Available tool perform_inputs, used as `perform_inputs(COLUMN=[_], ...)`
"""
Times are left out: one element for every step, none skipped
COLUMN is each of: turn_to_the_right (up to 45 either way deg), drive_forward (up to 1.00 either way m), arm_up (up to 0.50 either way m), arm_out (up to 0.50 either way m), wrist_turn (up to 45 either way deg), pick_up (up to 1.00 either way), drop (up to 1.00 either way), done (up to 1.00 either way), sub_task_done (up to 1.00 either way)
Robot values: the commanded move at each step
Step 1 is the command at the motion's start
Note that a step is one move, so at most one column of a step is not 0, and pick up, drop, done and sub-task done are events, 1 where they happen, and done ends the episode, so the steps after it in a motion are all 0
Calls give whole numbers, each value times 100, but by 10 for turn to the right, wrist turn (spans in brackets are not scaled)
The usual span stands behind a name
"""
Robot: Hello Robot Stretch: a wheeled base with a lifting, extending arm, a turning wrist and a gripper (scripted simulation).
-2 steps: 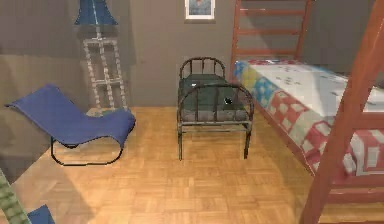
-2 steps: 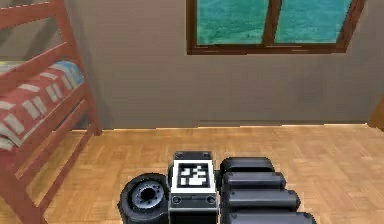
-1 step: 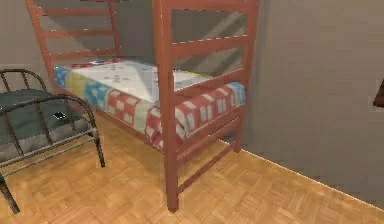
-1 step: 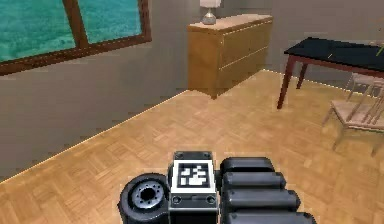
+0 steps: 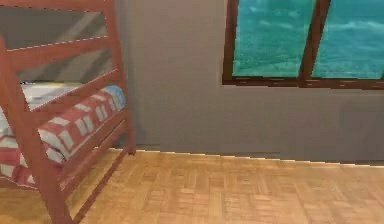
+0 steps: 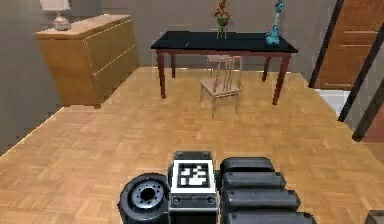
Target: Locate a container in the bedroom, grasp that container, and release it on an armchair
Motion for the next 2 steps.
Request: perform_inputs(turn_to_the_right=[-450, -390], drive_forward=[0, 0], arm_up=[0, 0], arm_out=[0, 0], wrist_turn=[0, 0], pick_up=[0, 0], drop=[0, 0], done=[0, 0], sub_task_done=[0, 0])
